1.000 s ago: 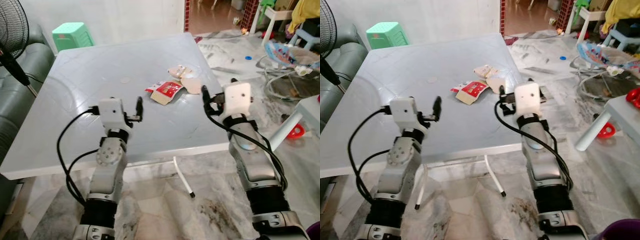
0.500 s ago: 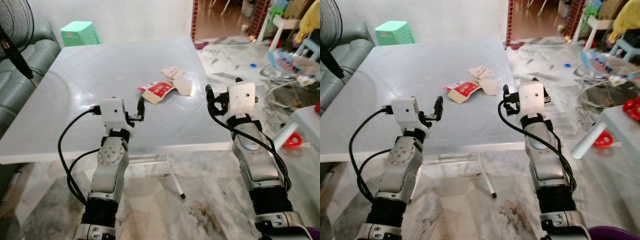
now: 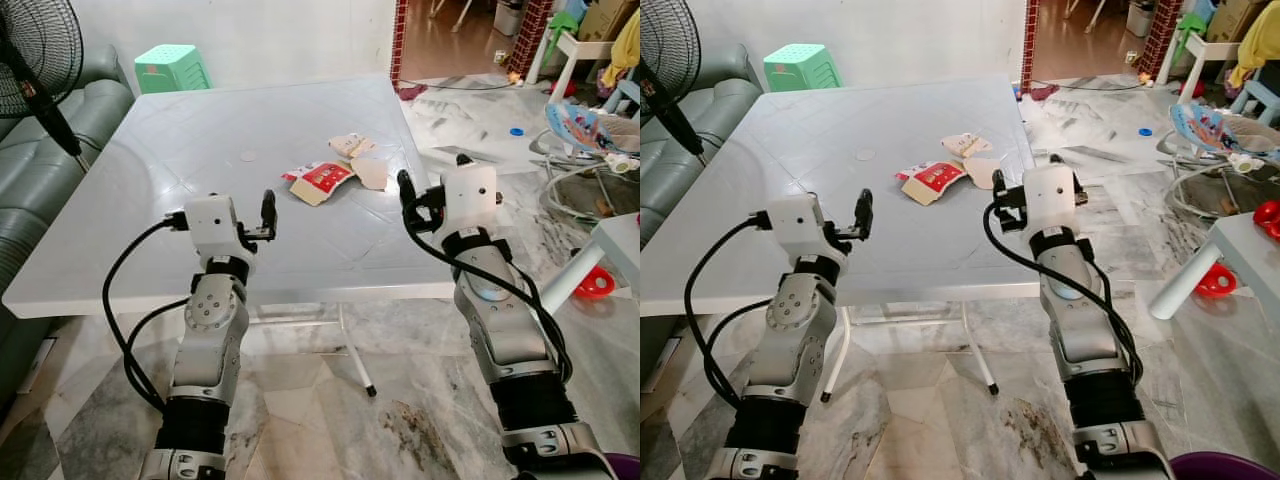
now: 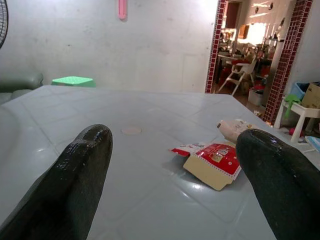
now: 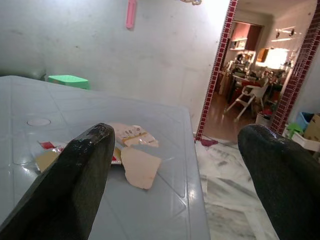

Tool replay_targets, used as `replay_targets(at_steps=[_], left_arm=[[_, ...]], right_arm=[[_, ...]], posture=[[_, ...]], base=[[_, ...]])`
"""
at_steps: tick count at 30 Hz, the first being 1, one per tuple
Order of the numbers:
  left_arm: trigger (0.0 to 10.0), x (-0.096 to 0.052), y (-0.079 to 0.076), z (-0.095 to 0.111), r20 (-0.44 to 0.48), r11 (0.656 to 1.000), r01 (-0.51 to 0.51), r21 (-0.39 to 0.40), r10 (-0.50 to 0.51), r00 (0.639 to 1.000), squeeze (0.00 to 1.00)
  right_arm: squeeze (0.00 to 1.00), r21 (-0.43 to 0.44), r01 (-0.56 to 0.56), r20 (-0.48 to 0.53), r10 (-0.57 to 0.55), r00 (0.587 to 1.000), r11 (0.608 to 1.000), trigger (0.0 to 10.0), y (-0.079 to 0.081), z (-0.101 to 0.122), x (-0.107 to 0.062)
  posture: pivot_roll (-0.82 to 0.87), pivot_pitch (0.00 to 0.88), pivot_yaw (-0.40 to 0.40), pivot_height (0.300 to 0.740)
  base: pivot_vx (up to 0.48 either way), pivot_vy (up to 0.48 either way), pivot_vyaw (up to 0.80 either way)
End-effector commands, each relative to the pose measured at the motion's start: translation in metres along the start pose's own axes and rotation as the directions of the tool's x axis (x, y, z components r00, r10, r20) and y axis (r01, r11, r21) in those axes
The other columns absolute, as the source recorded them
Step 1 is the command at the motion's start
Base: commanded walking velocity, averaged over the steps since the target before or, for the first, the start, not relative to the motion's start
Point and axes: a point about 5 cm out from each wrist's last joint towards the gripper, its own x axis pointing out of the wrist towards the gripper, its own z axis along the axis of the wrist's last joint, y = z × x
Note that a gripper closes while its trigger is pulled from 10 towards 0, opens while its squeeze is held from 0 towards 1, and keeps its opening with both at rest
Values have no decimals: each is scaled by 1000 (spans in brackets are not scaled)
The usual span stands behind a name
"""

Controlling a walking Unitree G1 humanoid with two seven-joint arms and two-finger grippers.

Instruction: Picking trash to rubbish bin

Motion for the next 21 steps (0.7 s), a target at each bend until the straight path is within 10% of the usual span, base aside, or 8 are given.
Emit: replay_targets(at_steps=[1, 21], left_arm=[[10000, 1, 0, 6, 27, 1000, 9, -2, -9, 1000, 0], [10000, 1, -2, 2, 8, 1000, 21, -3, -21, 1000, 0]], right_arm=[[0, -6, -17, 53, 18, 998, 1000, 10000, 1, 11, 3], [0, 11, -68, 55, 67, 996, 998, 10000, 10, 10, 1]], posture=[[-75, 20, 59, 740], [-77, 19, 59, 740]], base=[[439, 0, 0], [396, 0, 0]])
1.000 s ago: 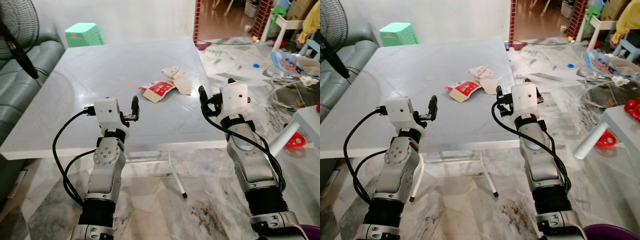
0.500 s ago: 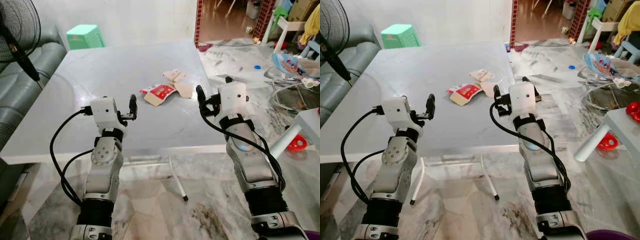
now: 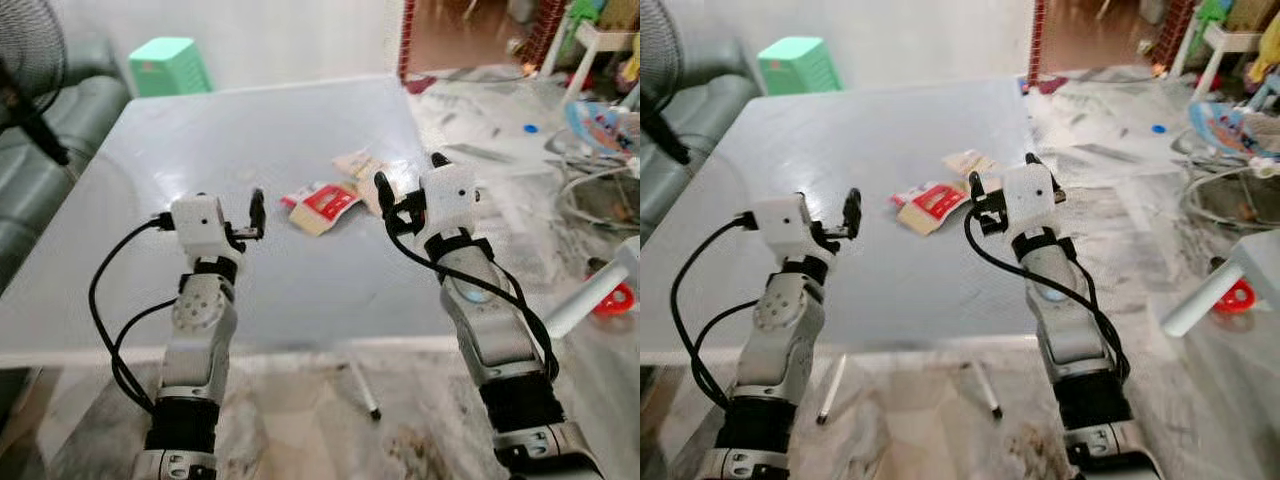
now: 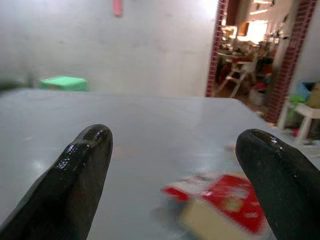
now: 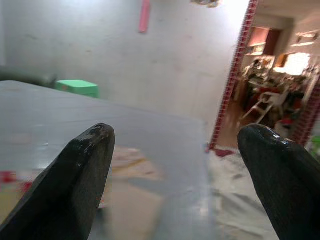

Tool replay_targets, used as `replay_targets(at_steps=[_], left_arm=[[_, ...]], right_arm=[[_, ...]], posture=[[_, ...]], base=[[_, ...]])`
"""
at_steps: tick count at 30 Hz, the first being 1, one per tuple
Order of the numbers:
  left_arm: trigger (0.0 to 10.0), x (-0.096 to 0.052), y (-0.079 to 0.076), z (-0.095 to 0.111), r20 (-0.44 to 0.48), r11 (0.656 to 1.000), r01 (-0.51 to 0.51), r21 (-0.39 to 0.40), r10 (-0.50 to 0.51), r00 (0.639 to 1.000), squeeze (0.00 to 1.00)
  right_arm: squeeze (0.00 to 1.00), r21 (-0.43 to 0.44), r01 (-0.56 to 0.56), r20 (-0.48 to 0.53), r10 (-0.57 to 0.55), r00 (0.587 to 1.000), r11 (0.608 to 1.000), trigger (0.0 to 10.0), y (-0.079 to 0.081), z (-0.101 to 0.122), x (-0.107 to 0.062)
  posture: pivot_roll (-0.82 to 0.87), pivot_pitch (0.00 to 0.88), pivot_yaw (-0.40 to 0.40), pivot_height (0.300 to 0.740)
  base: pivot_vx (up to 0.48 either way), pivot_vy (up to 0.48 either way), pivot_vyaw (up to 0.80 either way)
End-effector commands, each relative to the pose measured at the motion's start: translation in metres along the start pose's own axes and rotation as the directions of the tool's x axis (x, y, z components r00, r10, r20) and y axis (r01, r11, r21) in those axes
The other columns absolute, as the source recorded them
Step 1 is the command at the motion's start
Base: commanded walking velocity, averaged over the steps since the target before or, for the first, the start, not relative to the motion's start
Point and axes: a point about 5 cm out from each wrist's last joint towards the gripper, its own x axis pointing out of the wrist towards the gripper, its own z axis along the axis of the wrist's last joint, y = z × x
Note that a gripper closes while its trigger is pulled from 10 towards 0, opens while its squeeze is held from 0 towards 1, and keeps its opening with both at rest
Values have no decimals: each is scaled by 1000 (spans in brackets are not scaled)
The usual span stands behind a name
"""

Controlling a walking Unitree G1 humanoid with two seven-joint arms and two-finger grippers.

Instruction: Picking trash to rubbish bin

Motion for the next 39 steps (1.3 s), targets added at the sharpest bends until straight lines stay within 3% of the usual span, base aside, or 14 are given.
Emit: replay_targets(at_steps=[1, 8, 13, 18, 22, 23, 25, 28, 29, 31, 32, 39], left_arm=[[10000, 1, -1, 3, 9, 1000, 13, 15, -13, 1000, 0], [10000, 0, -3, -3, -30, 999, 27, 45, -26, 999, 0], [10000, -3, -14, -14, -93, 990, 134, 55, -128, 987, 0], [10000, -7, -30, -19, -137, 944, 306, 123, -290, 947, 0], [10000, -11, -40, -28, -212, 885, 436, 163, -400, 892, 0], [10000, -11, -40, -28, -212, 885, 436, 163, -400, 892, 0], [10000, -14, -43, -35, -249, 845, 486, 222, -433, 866, 0], [10000, -14, -44, -36, -253, 841, 491, 229, -435, 864, 0], [10000, -12, -44, -40, -268, 834, 494, 245, -432, 861, 0], [10000, -11, -44, -42, -273, 831, 498, 249, -433, 859, 0], [10000, -9, -46, -46, -290, 820, 507, 267, -433, 853, 0], [10000, -4, -50, -52, -317, 786, 533, 313, -443, 839, 0]], right_arm=[[0, 8, -8, 24, 8, 1000, 1000, 10000, 1, 6, 2], [0, 9, -14, 23, 14, 1000, 1000, 10000, 1, 6, 2], [0, 8, -18, 22, 18, 1000, 1000, 10000, 1, 6, 2], [0, 4, -30, 16, 30, 999, 1000, 10000, 0, 6, 1], [0, 41, -145, -7, 145, 989, 989, 10000, 6, 7, -4], [0, 41, -145, -7, 145, 989, 989, 10000, 6, 7, -4], [0, 53, -288, -50, 291, 955, 956, 10000, 11, 5, -15], [0, 46, -328, -67, 330, 942, 944, 10000, 11, 4, -20], [0, 49, -407, -98, 409, 907, 912, 10000, 10, 3, -30], [0, 50, -437, -111, 440, 891, 898, 10000, 9, 3, -35], [0, 54, -500, -151, 502, 852, 864, 10000, 10, 2, -44], [0, 54, -600, -217, 596, 773, 798, 10000, 10, -1, -67]], posture=[[-77, 19, 59, 740], [-77, 20, 58, 740], [-78, 22, 56, 740], [-81, 23, 55, 740], [-87, 27, 56, 740], [-87, 27, 56, 740], [-94, 31, 56, 740], [-98, 33, 56, 740], [-111, 43, 54, 740], [-113, 44, 54, 740], [-122, 49, 54, 740], [-142, 66, 56, 740]], base=[[349, 0, 0], [228, 0, 0], [0, 0, 0], [0, 0, 0], [0, 0, 0], [0, 0, 0], [0, 0, 0], [0, 0, 0], [0, 0, 0], [0, 0, 0], [0, 0, 0], [0, 0, 0]])
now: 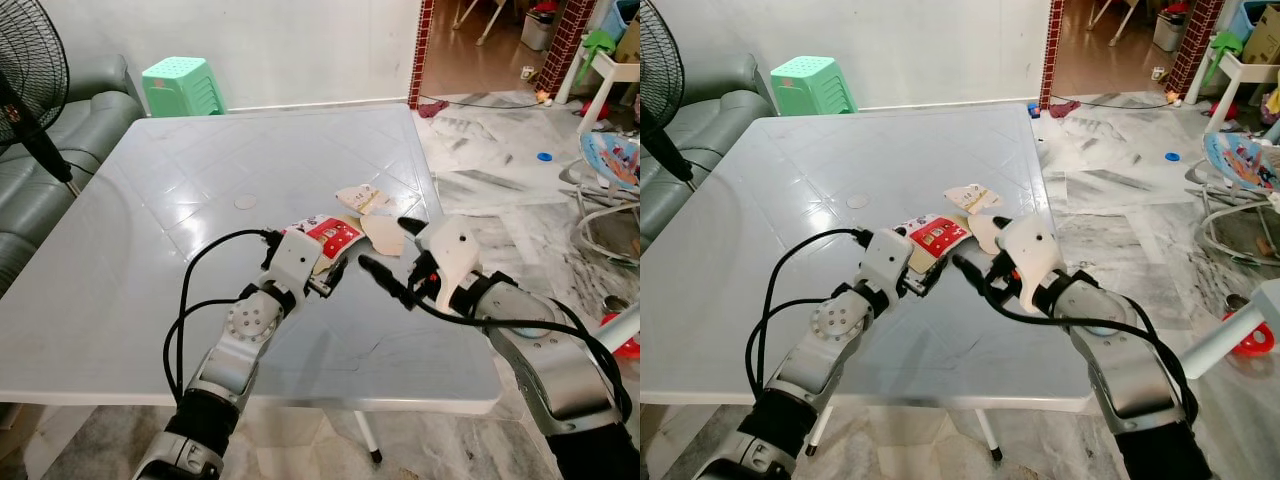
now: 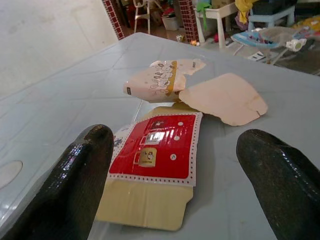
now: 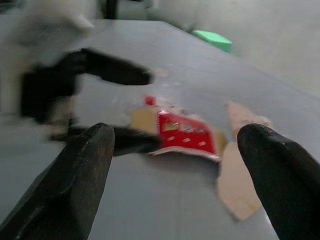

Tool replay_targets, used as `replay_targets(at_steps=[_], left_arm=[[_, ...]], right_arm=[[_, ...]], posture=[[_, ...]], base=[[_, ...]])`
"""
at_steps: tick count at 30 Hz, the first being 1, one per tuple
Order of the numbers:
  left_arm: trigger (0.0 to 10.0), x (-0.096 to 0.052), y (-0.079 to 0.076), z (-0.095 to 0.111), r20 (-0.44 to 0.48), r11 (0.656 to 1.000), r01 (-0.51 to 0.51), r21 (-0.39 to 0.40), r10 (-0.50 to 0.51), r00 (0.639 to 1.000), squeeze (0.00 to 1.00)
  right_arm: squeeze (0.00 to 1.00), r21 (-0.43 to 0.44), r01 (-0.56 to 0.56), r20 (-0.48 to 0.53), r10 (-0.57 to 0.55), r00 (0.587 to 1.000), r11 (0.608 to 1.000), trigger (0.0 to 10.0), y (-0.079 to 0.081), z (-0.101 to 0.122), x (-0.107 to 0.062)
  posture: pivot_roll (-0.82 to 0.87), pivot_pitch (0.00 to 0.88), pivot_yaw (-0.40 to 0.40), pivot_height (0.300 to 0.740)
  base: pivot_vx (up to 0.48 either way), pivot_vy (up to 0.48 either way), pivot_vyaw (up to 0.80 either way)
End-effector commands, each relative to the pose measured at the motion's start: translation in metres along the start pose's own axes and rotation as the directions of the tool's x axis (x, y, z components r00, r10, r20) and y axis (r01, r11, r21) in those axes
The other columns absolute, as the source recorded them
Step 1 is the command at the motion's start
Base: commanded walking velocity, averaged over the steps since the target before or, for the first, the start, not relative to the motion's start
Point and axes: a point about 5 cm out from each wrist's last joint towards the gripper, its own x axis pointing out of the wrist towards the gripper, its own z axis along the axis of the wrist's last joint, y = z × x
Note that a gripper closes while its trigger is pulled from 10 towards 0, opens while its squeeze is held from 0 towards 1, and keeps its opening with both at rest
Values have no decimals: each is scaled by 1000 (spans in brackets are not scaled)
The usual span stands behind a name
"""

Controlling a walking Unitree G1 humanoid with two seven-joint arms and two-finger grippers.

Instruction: Picking trash to rubbish bin

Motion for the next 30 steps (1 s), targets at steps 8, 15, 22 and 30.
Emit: replay_targets(at_steps=[8, 15, 22, 30], left_arm=[[10000, 10, 3, -13, -59, 1000, -17, 10, 18, 998, 0], [4471, 13, 14, -23, -109, 993, -80, -85, 71, 992, 0], [0, 14, 27, -25, -134, 989, -133, -64, 123, 983, 0], [0, 14, 37, -29, -156, 985, -162, -61, 151, 976, 0]], right_arm=[[0, 32, -122, -50, 124, 991, 992, 10000, 21, 1, -17], [0, 49, -156, -71, 159, 985, 987, 10000, 27, 1, -22], [0, 46, -149, -77, 153, 985, 988, 10000, 27, 2, -21], [0, 41, -143, -87, 146, 985, 989, 10000, 29, 5, -19]], posture=[[-176, 94, 65, 740], [-187, 106, 67, 740], [-190, 105, 68, 740], [-184, 104, 73, 740]], base=[[0, 0, 0], [0, 0, 0], [0, 0, 0], [0, 0, 0]])
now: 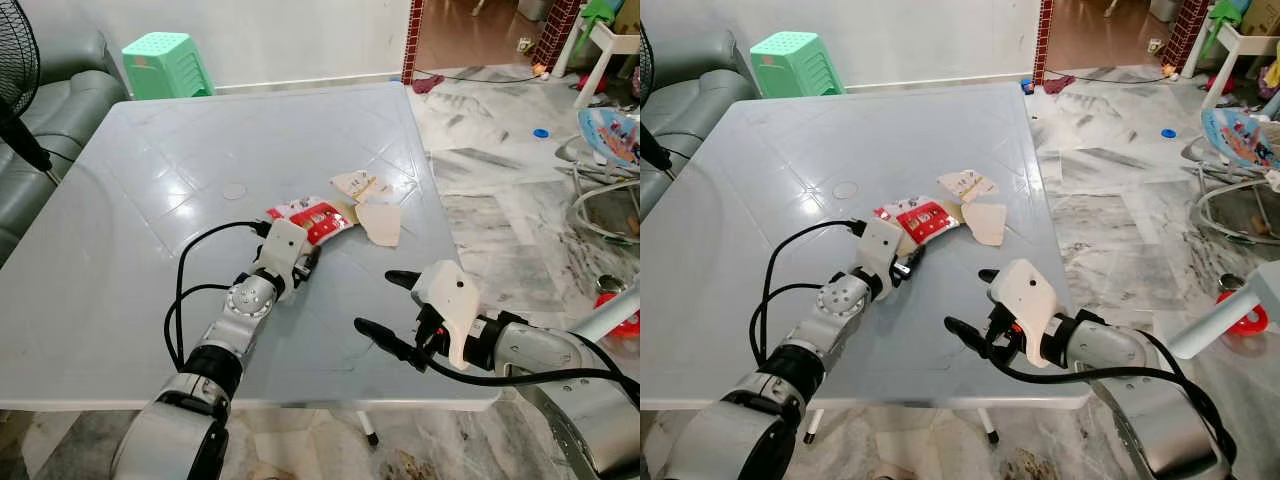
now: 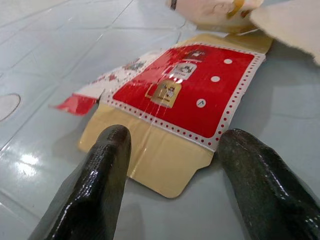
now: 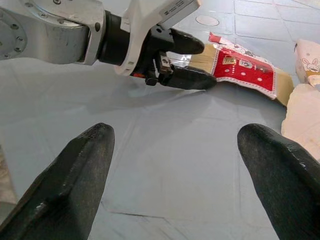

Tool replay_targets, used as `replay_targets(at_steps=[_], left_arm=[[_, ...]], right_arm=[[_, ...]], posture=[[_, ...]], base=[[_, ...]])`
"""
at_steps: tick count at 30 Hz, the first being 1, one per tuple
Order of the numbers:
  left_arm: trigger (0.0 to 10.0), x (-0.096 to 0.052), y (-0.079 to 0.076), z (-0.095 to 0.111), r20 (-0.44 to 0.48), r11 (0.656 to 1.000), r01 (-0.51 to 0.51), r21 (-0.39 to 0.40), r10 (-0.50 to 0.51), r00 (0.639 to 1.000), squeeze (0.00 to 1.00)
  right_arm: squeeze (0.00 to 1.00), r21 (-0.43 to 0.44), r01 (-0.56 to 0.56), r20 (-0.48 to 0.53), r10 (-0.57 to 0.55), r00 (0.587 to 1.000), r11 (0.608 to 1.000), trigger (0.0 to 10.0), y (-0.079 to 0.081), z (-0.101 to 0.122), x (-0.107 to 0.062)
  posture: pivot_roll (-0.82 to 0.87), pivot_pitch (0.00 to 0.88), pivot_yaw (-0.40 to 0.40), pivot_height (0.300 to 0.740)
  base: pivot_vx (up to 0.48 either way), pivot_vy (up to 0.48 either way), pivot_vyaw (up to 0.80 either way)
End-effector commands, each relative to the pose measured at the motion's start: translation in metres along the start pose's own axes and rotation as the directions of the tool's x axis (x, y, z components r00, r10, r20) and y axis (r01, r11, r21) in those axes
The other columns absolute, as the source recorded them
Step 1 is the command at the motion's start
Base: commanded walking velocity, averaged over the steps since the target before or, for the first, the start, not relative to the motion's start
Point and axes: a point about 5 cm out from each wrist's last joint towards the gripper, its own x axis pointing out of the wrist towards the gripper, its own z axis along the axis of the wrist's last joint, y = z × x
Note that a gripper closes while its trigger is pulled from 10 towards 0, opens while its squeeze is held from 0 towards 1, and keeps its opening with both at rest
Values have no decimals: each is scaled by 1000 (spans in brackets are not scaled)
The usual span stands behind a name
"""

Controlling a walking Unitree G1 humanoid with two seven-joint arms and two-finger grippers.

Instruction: Picking trash to rubbish bin

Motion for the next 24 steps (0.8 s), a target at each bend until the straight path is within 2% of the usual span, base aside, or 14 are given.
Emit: replay_targets(at_steps=[1, 24], left_arm=[[0, 0, 4, 0, -7, 1000, -11, 1, 11, 1000, 0], [0, -2, 14, -6, -9, 999, -40, 20, 41, 999, 0]], right_arm=[[0, -24, -9, 11, 9, 1000, 1000, 10000, 3, 7, 1], [0, -53, -7, 6, 7, 1000, 999, 10000, 4, 7, 7]], posture=[[-184, 104, 73, 740], [-173, 96, 76, 740]], base=[[0, 0, 0], [0, 0, 0]])
